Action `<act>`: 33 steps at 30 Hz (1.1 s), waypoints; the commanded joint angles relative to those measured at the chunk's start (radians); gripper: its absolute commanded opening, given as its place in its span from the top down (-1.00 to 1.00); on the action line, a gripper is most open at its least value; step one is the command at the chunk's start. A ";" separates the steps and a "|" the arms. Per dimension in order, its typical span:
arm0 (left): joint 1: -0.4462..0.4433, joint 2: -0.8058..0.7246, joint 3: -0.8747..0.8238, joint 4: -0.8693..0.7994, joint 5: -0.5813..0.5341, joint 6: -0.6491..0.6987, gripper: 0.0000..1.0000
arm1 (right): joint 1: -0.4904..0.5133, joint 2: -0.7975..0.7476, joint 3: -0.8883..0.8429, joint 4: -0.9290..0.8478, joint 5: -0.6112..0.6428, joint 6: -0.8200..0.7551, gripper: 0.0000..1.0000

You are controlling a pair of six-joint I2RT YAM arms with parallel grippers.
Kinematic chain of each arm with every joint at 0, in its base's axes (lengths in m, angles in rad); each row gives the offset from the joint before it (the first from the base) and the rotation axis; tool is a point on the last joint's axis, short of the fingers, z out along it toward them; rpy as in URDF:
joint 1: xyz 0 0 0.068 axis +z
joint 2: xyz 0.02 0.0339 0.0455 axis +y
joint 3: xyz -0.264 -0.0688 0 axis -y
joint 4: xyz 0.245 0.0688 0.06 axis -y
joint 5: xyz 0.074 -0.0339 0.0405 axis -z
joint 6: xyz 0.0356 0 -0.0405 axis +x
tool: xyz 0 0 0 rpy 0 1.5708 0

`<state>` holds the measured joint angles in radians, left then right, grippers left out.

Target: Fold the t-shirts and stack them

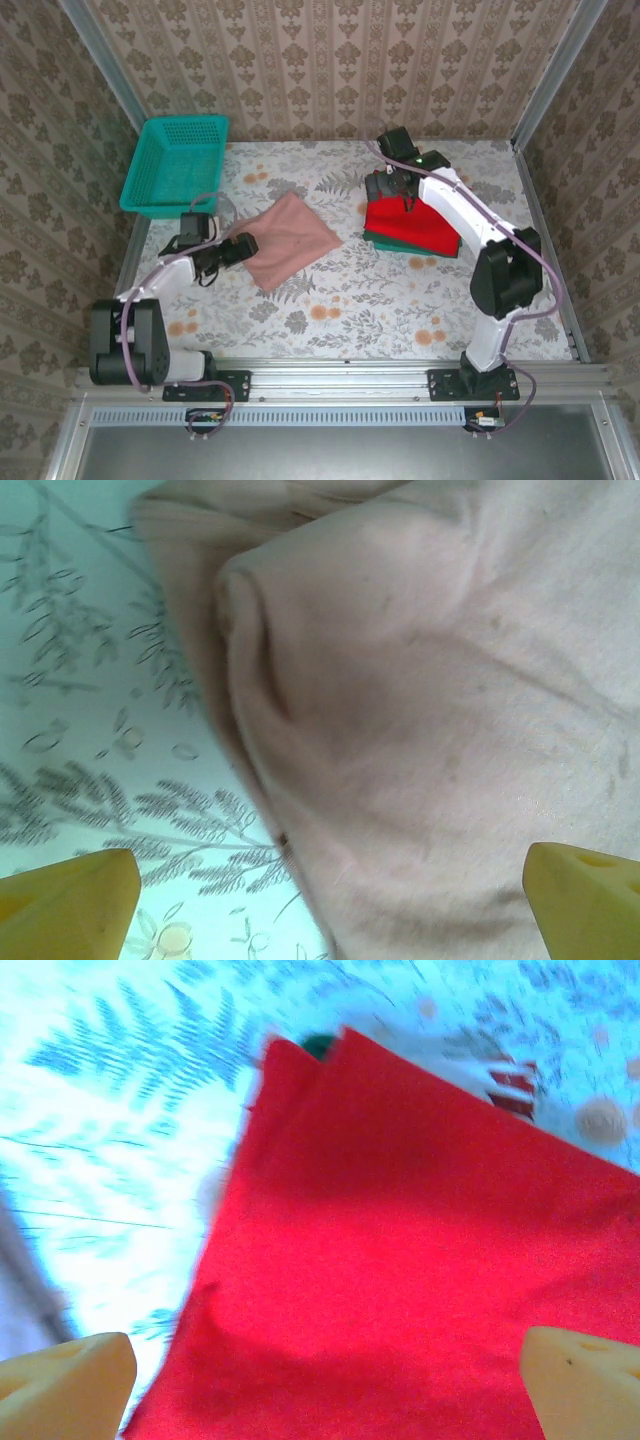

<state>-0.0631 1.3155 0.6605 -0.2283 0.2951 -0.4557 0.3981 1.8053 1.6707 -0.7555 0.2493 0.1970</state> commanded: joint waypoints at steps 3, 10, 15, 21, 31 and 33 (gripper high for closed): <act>0.022 -0.088 -0.066 0.071 -0.025 -0.114 -1.00 | 0.137 0.059 0.024 0.115 -0.214 0.077 -1.00; 0.030 -0.014 -0.126 0.240 0.070 -0.212 -0.87 | 0.231 0.406 0.336 0.059 -0.270 0.139 -0.90; 0.001 0.109 -0.126 0.345 0.114 -0.274 -0.56 | 0.237 0.658 0.604 -0.076 -0.266 0.176 -0.77; -0.038 0.183 -0.160 0.379 0.087 -0.340 -0.44 | 0.246 0.733 0.642 -0.106 -0.303 0.210 -0.76; -0.104 0.358 -0.079 0.464 0.208 -0.341 0.39 | 0.263 0.571 0.355 0.029 -0.416 0.304 -0.53; -0.103 0.366 -0.045 0.451 0.252 -0.299 0.41 | 0.276 0.487 0.243 0.075 -0.401 0.334 -0.52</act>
<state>-0.0719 1.5394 0.5869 0.0696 0.3023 -0.7769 0.6495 2.3928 2.0151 -0.7097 -0.1066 0.4591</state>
